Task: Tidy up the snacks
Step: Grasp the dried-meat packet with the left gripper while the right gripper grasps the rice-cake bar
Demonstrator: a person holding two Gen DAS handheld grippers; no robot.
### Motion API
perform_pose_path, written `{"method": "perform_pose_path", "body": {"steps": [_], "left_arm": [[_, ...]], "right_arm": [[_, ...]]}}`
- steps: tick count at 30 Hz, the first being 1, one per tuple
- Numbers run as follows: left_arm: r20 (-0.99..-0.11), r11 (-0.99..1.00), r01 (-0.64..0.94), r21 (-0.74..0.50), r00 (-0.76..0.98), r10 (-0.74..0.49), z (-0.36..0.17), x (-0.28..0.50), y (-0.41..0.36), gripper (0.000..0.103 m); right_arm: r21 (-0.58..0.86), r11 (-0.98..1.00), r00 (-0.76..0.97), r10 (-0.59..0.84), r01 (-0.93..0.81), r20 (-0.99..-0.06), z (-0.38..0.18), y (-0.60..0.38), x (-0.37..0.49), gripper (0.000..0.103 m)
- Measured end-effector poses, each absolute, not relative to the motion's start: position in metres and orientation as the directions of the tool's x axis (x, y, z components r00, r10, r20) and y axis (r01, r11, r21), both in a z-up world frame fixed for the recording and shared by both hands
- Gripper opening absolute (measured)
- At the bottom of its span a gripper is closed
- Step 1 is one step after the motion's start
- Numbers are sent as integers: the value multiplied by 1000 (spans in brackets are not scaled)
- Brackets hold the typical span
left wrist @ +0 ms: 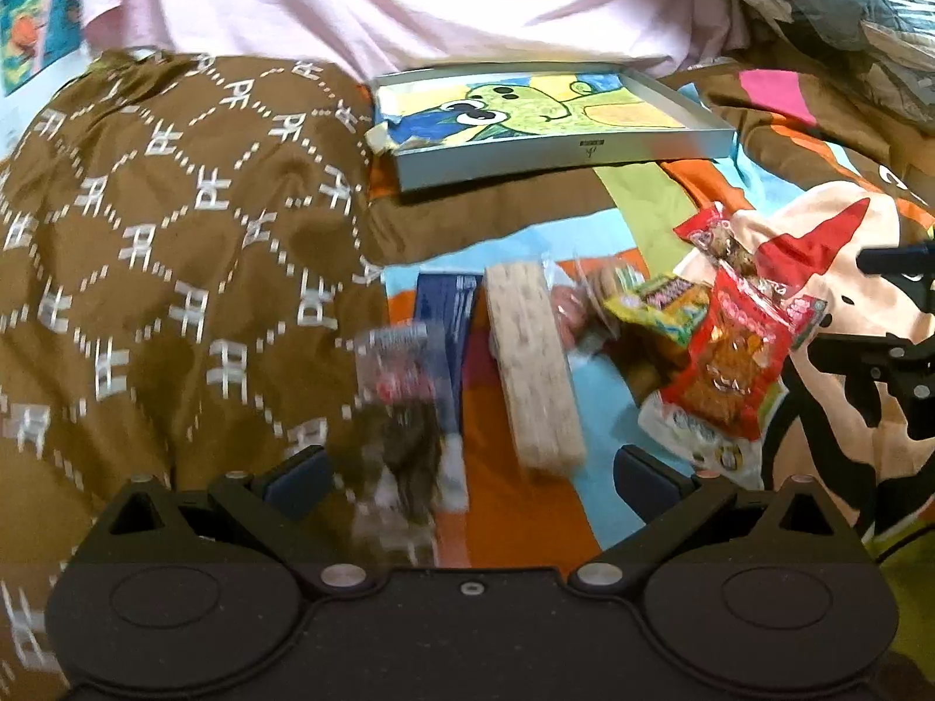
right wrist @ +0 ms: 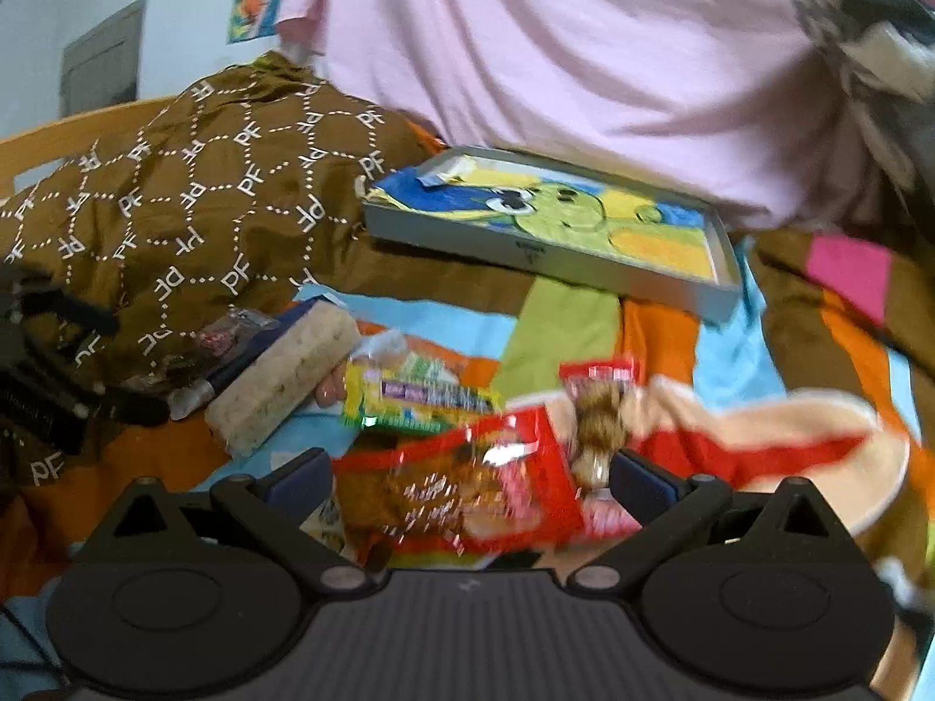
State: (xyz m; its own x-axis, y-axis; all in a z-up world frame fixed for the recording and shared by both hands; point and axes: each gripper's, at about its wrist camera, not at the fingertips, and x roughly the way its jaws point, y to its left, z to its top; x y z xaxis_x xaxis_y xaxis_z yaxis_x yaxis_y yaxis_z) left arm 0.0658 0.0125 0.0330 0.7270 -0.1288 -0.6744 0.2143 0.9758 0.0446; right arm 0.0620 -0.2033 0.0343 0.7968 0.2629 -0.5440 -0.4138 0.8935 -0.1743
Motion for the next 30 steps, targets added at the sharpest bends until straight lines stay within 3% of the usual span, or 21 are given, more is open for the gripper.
{"method": "perform_pose_path", "body": {"steps": [8, 14, 18, 24, 30], "left_arm": [[-729, 921, 351, 168, 673, -123, 66, 119, 11, 102], [-743, 932, 320, 172, 663, -91, 49, 127, 36, 102], [-756, 934, 320, 159, 648, -93, 36, 123, 56, 102], [-769, 932, 340, 124, 626, -126, 29, 114, 67, 102], [-757, 907, 397, 139, 633, -161, 26, 100, 64, 102]], "right_arm": [[-269, 739, 703, 365, -617, -610, 64, -172, 88, 103], [-345, 533, 600, 437, -773, -670, 60, -128, 83, 103], [-296, 476, 527, 482, -828, -700, 46, -101, 85, 103], [-130, 544, 466, 543, -829, -698, 34, -92, 109, 102], [85, 621, 368, 563, -780, -740, 29, -89, 152, 93]]}}
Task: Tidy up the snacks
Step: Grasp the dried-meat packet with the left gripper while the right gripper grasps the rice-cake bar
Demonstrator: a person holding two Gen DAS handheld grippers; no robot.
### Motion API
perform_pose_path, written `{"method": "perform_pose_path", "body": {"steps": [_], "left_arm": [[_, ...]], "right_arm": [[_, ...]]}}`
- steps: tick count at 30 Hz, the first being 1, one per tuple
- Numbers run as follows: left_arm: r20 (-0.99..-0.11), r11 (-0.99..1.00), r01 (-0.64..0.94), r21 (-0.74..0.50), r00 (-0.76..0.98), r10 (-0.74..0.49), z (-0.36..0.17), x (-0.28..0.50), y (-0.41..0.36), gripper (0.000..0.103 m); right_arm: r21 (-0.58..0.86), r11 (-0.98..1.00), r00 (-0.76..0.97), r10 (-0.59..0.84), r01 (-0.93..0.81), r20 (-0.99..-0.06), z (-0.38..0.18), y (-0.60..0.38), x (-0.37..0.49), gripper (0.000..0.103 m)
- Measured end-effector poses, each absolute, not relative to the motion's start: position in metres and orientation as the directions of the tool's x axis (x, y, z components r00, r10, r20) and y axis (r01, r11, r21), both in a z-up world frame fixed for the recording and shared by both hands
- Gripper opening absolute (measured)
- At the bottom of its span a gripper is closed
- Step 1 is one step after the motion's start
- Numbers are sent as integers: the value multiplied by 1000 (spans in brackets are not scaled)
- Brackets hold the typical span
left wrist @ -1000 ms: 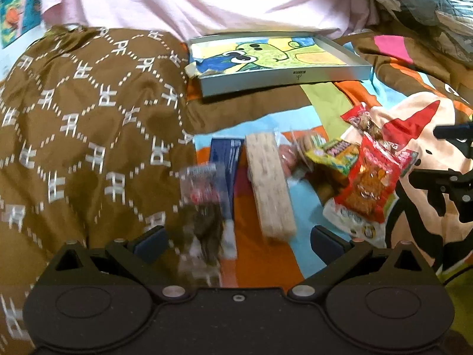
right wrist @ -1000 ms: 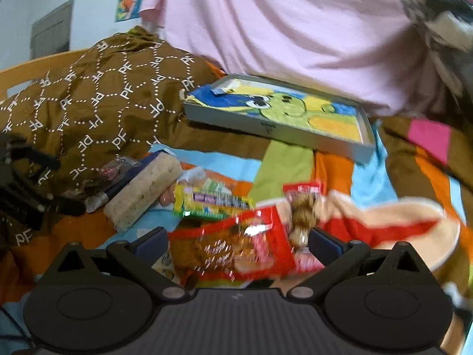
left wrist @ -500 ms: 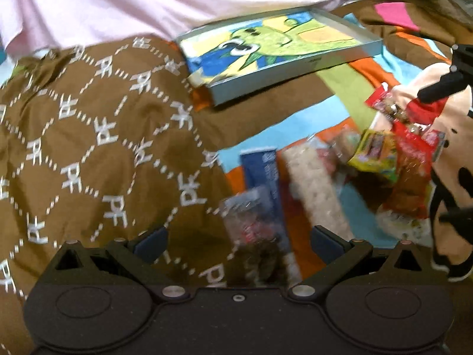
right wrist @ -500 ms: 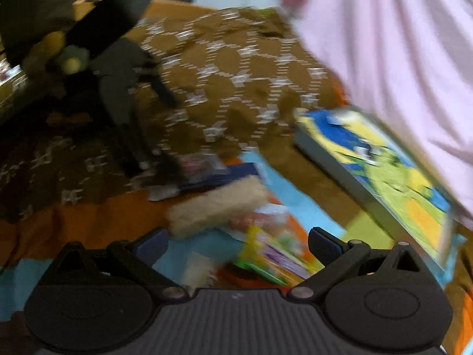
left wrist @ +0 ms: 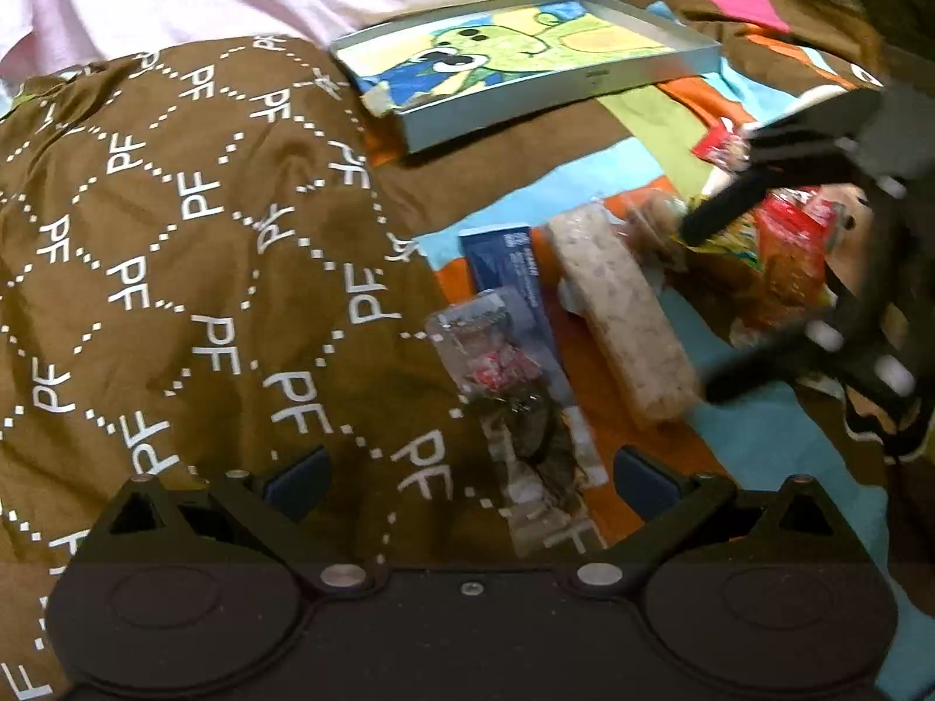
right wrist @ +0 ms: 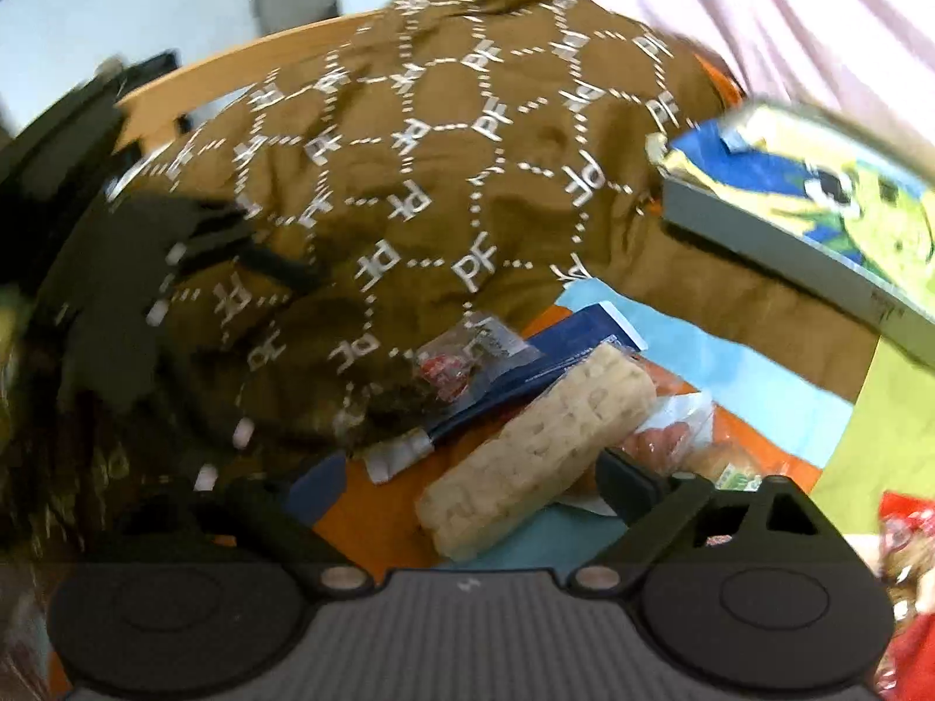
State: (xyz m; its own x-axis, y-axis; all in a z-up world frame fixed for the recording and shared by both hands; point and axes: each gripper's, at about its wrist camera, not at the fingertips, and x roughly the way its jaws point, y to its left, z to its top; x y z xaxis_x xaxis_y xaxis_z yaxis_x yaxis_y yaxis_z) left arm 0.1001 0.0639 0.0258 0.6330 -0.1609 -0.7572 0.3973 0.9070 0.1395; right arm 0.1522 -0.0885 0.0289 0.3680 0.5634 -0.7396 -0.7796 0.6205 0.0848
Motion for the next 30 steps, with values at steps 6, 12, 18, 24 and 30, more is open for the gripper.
{"method": "perform_pose_path", "body": {"steps": [6, 12, 18, 24, 30], "left_arm": [[-730, 884, 430, 182, 662, -171, 20, 95, 51, 102], [-742, 872, 462, 163, 640, -200, 10, 101, 38, 92], [-776, 904, 416, 99, 601, -191, 2, 117, 36, 80], [-795, 930, 366, 30, 573, -200, 2, 128, 37, 66], [-818, 960, 279, -28, 546, -183, 1, 140, 41, 51]], "right_arm": [[204, 717, 326, 527, -667, -785, 18, -80, 178, 88], [287, 799, 316, 500, -529, -807, 4, -84, 201, 77], [334, 854, 292, 463, -399, -836, -13, -94, 220, 65], [359, 831, 278, 498, -426, -822, -11, -106, 215, 50], [356, 823, 257, 497, -443, -829, -7, -114, 206, 47]]}}
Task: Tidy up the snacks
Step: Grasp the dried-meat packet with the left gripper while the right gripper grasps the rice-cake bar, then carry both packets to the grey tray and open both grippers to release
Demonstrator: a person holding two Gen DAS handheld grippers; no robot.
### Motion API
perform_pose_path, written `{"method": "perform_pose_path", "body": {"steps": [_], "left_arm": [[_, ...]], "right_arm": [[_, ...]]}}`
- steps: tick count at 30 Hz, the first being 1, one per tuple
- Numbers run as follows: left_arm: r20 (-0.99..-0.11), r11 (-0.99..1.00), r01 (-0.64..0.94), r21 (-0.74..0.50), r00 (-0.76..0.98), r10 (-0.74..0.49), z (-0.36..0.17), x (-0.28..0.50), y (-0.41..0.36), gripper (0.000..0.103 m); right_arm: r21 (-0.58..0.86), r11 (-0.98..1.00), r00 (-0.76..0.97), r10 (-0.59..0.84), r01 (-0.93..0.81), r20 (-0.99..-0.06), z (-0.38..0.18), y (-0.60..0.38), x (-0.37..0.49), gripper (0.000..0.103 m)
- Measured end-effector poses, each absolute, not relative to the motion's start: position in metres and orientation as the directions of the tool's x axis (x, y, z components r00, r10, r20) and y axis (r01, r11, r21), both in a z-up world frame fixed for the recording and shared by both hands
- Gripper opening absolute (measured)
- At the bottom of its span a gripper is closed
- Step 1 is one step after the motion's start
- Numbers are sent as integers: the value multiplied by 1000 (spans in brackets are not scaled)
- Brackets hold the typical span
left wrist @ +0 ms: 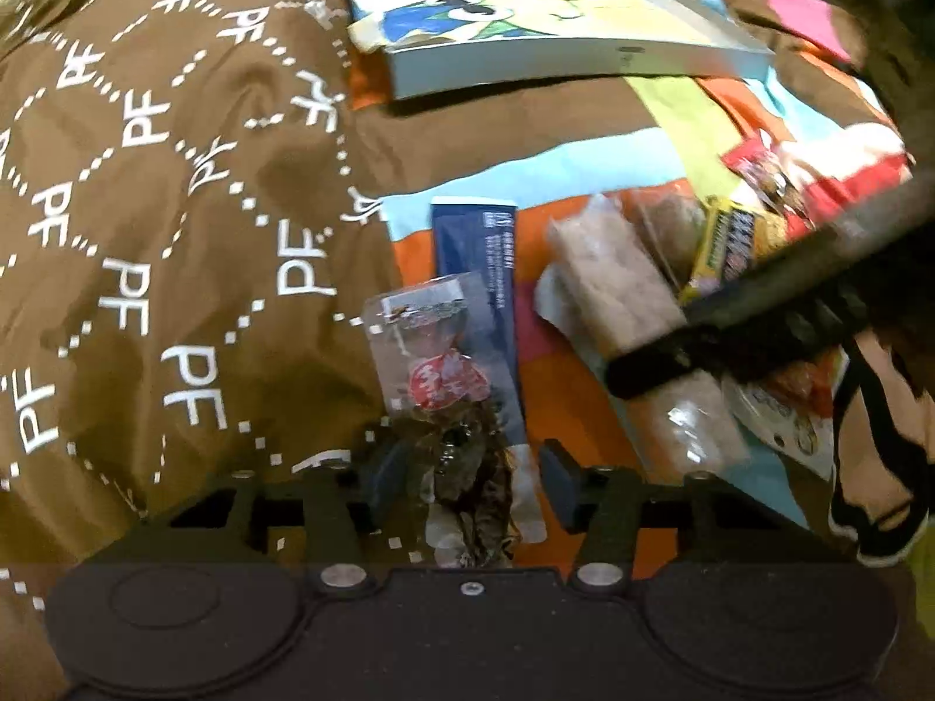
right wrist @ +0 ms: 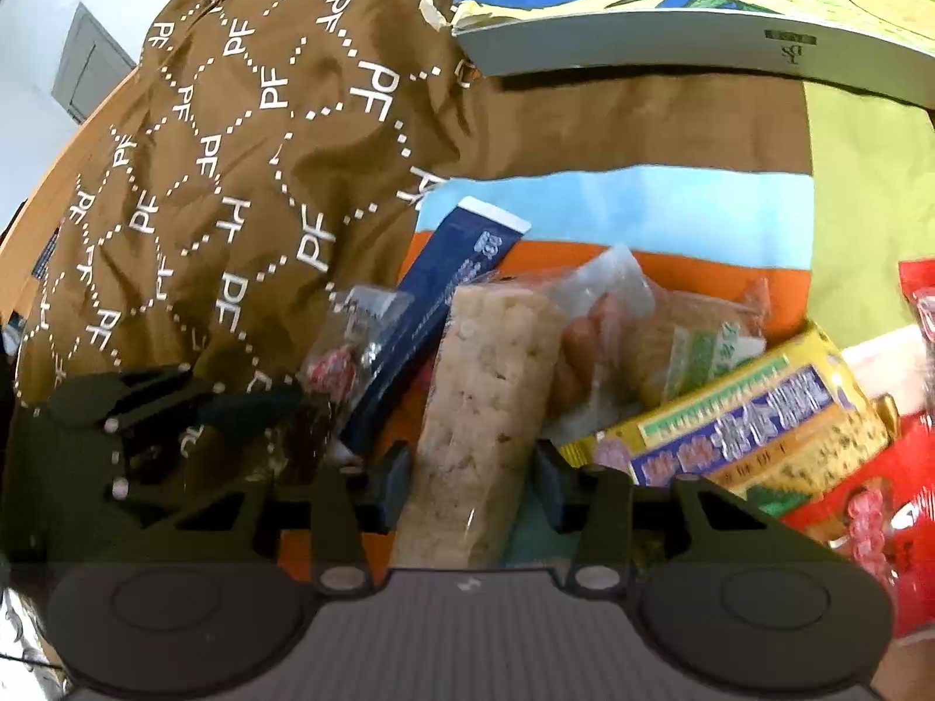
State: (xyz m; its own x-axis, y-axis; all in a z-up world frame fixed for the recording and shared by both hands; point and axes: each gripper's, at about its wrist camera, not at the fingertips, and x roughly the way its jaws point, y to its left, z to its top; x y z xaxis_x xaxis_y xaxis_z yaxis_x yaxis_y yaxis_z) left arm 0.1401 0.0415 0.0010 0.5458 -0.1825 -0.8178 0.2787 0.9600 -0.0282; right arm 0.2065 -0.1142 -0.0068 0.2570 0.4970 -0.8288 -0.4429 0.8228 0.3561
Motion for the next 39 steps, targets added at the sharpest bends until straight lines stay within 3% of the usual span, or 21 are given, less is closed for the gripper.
{"method": "perform_pose_path", "body": {"steps": [9, 18, 25, 28, 34, 39], "left_arm": [[-831, 971, 211, -116, 514, -211, 6, 137, 48, 49], [-849, 970, 195, -147, 478, -225, 2, 138, 50, 49], [-848, 970, 201, -134, 484, -218, 3, 134, 48, 49], [-848, 970, 198, -143, 481, -223, 4, 133, 48, 49], [-836, 967, 206, -151, 496, -236, 12, 130, 45, 48], [-817, 972, 196, -127, 536, -215, 23, 125, 41, 48]], "right_arm": [[342, 797, 214, 495, -497, -842, -5, -123, 188, 47], [290, 801, 208, 450, -523, -869, -17, -111, 189, 53], [242, 790, 237, 435, -563, -869, -14, -111, 182, 46], [191, 766, 259, 424, -614, -868, -10, -109, 172, 44], [-51, 635, 364, 373, -771, -854, -4, -95, 129, 44], [-204, 562, 455, 353, -801, -817, 5, -95, 105, 44]]}}
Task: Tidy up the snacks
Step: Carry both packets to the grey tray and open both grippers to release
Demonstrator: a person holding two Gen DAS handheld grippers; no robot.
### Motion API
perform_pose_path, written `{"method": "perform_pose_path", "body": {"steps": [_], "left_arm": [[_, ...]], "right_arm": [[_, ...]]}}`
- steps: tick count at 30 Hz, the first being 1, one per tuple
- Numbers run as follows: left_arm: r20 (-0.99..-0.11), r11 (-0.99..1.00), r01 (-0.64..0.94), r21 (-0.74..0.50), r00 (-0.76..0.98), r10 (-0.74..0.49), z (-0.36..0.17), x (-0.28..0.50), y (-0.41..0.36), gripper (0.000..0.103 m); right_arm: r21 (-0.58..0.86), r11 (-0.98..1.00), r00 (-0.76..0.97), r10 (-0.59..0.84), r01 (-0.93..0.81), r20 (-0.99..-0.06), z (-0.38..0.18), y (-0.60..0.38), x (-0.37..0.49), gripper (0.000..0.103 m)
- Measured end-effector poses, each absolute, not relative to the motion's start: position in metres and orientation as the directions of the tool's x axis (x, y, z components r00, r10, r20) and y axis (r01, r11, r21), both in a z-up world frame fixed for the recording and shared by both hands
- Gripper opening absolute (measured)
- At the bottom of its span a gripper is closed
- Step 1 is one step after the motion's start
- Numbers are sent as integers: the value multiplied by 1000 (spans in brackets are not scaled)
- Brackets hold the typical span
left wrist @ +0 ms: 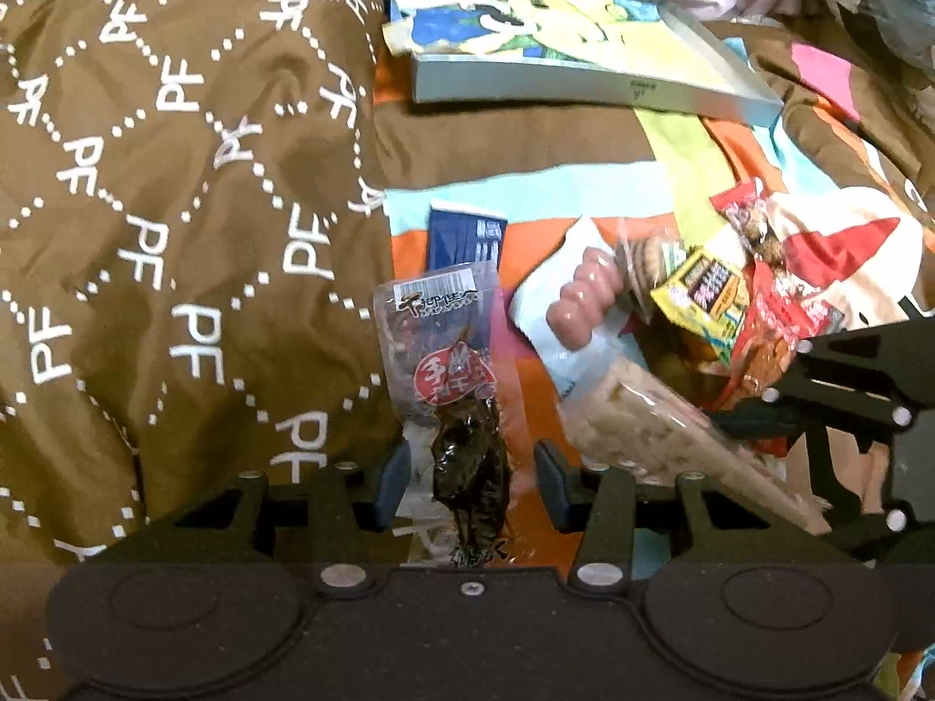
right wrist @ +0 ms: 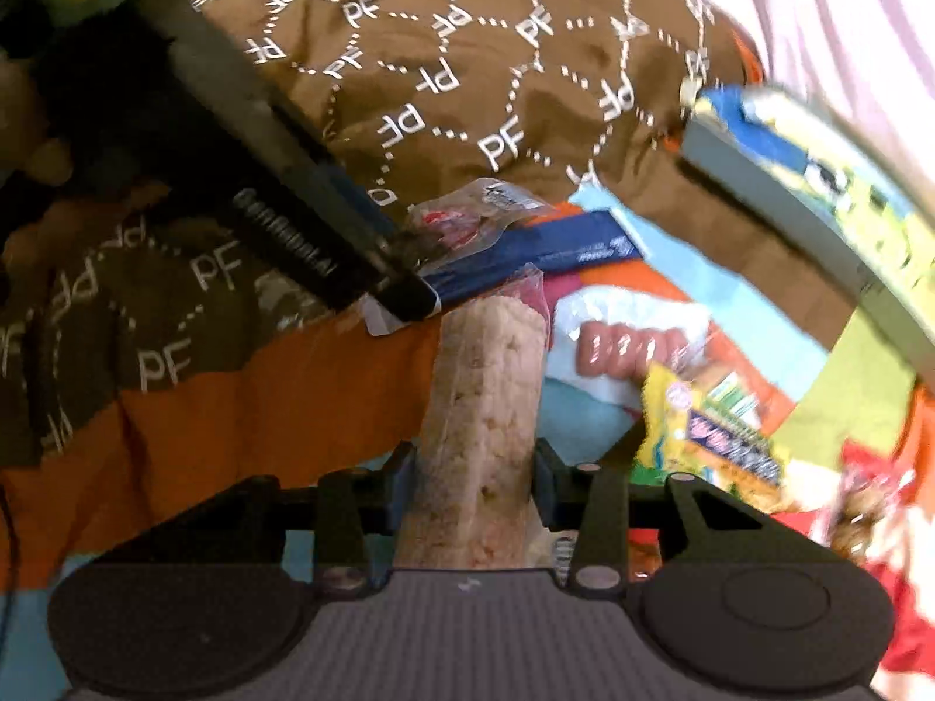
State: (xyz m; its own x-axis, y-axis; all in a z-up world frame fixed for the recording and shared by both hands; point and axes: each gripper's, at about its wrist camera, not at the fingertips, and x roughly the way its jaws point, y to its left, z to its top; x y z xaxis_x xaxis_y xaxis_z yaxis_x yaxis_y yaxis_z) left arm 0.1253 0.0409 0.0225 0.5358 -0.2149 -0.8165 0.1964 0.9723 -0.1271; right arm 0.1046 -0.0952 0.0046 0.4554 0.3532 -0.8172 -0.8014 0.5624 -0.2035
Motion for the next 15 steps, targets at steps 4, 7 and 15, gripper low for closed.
{"method": "perform_pose_path", "body": {"steps": [4, 7, 15], "left_arm": [[-790, 980, 170, -102, 585, -184, 33, 127, 41, 48], [-761, 985, 151, -83, 629, -160, 43, 134, 39, 48], [-668, 990, 56, -129, 733, -128, 79, 182, 24, 49]], "right_arm": [[-281, 548, 529, 369, -788, -765, 19, -104, 96, 44], [-296, 580, 572, 375, -759, -730, 33, -110, 102, 44], [-370, 660, 706, 359, -654, -610, 69, -126, 153, 44]]}}
